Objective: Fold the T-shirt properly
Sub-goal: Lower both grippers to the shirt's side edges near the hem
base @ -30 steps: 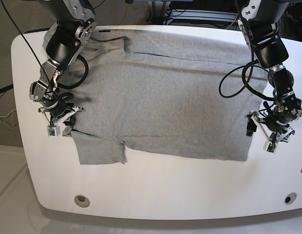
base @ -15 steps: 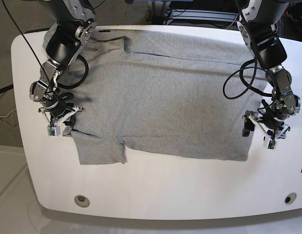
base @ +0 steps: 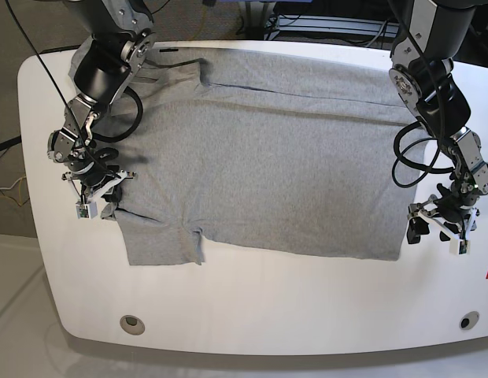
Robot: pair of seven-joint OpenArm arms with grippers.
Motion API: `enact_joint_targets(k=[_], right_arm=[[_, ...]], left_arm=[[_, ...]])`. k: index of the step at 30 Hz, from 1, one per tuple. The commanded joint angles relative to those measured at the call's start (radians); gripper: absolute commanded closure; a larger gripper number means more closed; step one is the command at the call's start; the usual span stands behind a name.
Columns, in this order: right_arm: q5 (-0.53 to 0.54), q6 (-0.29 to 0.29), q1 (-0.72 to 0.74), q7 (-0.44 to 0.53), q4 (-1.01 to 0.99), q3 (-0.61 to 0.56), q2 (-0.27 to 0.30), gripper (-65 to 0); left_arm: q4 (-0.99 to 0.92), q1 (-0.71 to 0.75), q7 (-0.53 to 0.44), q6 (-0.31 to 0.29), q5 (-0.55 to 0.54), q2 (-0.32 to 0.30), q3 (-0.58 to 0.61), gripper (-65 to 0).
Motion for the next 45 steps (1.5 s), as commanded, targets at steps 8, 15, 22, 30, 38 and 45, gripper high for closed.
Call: enact_joint_targets(k=[8, 15, 22, 30, 38, 45], right_arm=[[-0.044, 0.008, -0.016, -0.08, -0.004, -0.002, 0.002, -1.3], [-0.044, 0.008, -0.016, -0.08, -0.004, -0.002, 0.002, -1.3], [-0.044, 0.008, -0.016, -0.08, -0.002, -0.002, 0.002, -1.3], [-0.044, 0.008, -0.016, -0.08, -0.002, 0.0, 0.002, -1.3], [-0.044, 0.008, -0.016, -0.08, -0.002, 0.0, 0.002, -1.3], [-0.044, 0.008, -0.016, -0.08, -0.002, 0.0, 0.002, -1.3]], left_arm=[[-0.122, -0.098, -0.082, -0.003, -0.015, -0.014, 0.0, -51.0], [-0.251, -0.138, -0.114, -0.003, -0.015, -0.014, 0.0, -51.0], [-0.276, -0.133, -0.142, -0.003, -0.015, -0.011, -0.002, -51.0], [-0.293, -0.113, -0.156, -0.003, -0.015, -0.009, -0.002, -51.0], [-0.311, -0.107, -0.173, -0.003, -0.015, -0.009, -0.002, -51.0], [-0.309, -0.087, -0.176, -0.003, -0.015, -0.009, -0.002, -51.0]])
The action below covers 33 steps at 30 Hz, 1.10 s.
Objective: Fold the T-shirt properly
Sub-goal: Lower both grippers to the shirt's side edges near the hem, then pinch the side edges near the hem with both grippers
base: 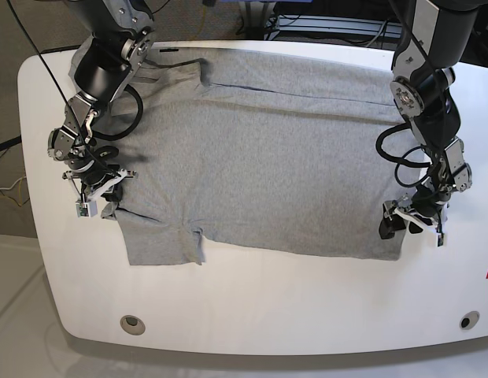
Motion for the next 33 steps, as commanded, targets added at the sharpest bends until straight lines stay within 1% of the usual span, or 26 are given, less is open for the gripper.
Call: enact_joint_targets(k=[1, 8, 12, 15, 20, 26, 27, 29, 31, 32, 33], right_arm=[[-0.056, 0.006, -0.007, -0.09, -0.006, -0.001, 0.002, -1.3], [-0.056, 0.006, -0.007, -0.09, -0.006, -0.001, 0.002, -1.3], [-0.056, 0.006, -0.007, -0.09, -0.006, -0.001, 0.001, -1.3], [-0.056, 0.006, -0.007, -0.09, -0.006, -0.001, 0.001, -1.3], [-0.056, 0.006, -0.009, -0.09, -0.006, 0.001, 0.001, -1.3], [-0.056, 0.006, -0.012, -0.09, -0.006, 0.001, 0.001, -1.3], [-0.056, 0.006, -0.017, -0.09, -0.006, 0.001, 0.001, -1.3], [-0.052, 0.006, -0.02, -0.09, -0.004, 0.001, 0.001, -1.3], [-0.052, 0.006, -0.021, -0.09, -0.004, 0.001, 0.001, -1.3], [-0.052, 0.006, -0.021, -0.09, -0.004, 0.001, 0.001, -1.3], [-0.052, 0.006, -0.021, -0.09, -0.004, 0.001, 0.001, -1.3]], left_arm=[[0.017, -0.022, -0.023, -0.005, -0.017, -0.014, -0.001, -51.0], [0.017, -0.004, -0.025, -0.005, -0.017, -0.011, 0.004, -51.0], [0.017, -0.002, -0.025, -0.005, -0.012, 0.03, 0.007, -51.0], [0.017, -0.002, -0.021, -0.005, -0.011, 0.049, 0.008, -51.0], [0.017, -0.001, -0.018, -0.005, -0.011, 0.089, 0.062, -51.0], [0.026, 0.026, -0.017, -0.005, -0.012, 0.118, 0.087, -50.3], [0.026, 0.03, -0.017, -0.005, -0.012, 0.118, 0.087, -49.0], [0.026, 0.03, -0.017, -0.005, -0.012, 0.118, 0.087, -44.0], [0.026, 0.032, -0.017, -0.005, -0.012, 0.118, 0.087, -33.7], [0.026, 0.032, -0.017, -0.005, -0.012, 0.116, 0.085, -27.6], [0.026, 0.032, -0.017, -0.005, -0.012, 0.115, 0.084, -19.6]])
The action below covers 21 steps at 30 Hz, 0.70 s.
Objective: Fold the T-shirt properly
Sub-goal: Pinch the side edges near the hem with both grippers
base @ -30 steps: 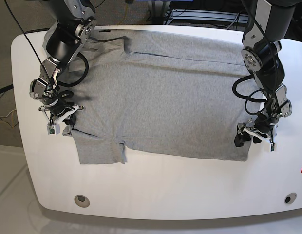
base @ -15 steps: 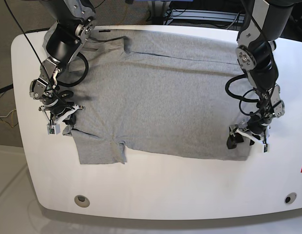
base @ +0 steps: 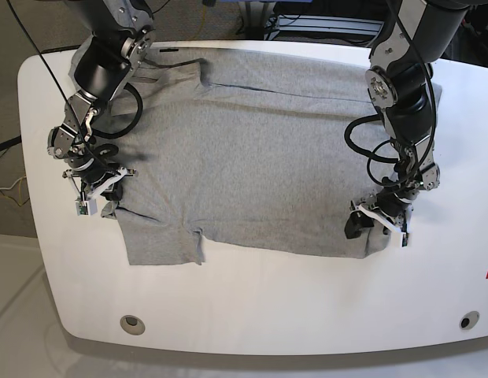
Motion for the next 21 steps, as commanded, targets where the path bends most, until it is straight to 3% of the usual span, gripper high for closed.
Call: enact_joint_targets(k=[1, 2, 3, 14, 21], right_arm=[[-0.057, 0.006, -0.01, -0.1, -0.006, 0.0, 0.001, -1.3], [-0.056, 0.006, -0.01, -0.1, -0.006, 0.0, 0.001, -1.3], [-0.054, 0.006, -0.01, -0.1, -0.006, 0.0, 0.001, -1.3], [-0.056, 0.006, 0.024, -0.101, -0.009, -0.003, -0.004, -1.3], [-0.059, 0.006, 0.082, -0.103, -0.012, -0.005, -0.021, -1.3]], left_arm=[[0.005, -0.011, 0.039, 0.004, 0.025, -0.005, -0.001, -13.2], [0.005, -0.011, 0.039, 0.004, 0.025, -0.007, -0.001, -4.3], [0.005, -0.013, 0.039, 0.004, 0.025, -0.008, -0.001, 0.0], [0.031, -0.016, 0.04, 0.004, 0.022, -0.068, -0.004, -2.5], [0.094, -0.017, 0.04, 0.004, 0.022, -0.069, -0.004, -2.5]])
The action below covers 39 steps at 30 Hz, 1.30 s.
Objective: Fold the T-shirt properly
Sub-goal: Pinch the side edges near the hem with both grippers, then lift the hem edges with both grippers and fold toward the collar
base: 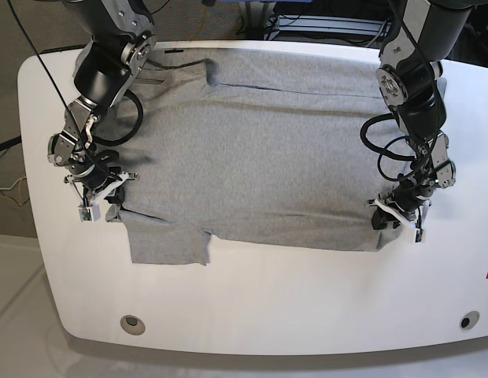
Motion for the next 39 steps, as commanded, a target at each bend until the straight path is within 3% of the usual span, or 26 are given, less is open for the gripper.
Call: enact_joint_targets(k=[1, 9, 17, 24, 39], right_arm=[[-0.028, -0.001, 0.036, -0.045, -0.002, -0.003, -0.016, -1.3], [-0.029, -0.001, 0.096, -0.134, 0.0, -0.003, -0.02, -1.3], [-0.029, -0.001, 0.126, -0.165, 0.003, -0.003, -0.026, -1.3], [-0.022, -0.001, 0.132, -0.182, 0.009, -0.003, -0.026, -1.3], [-0.025, -0.001, 0.065, -0.366, 0.324, -0.017, -0.059, -1.3]], left_arm=[[0.052, -0.031, -0.016, 0.001, -0.015, -0.012, 0.007, -2.6], [0.082, -0.084, 0.054, 0.001, -0.016, -0.008, -0.001, -2.6], [0.112, -0.124, 0.173, 0.001, -0.067, -0.005, -0.073, -2.6], [0.175, -0.121, 0.19, 0.001, -0.079, 0.022, -0.073, -2.6], [0.306, -0.014, 0.251, 0.001, -0.079, 0.017, -0.072, -2.7]])
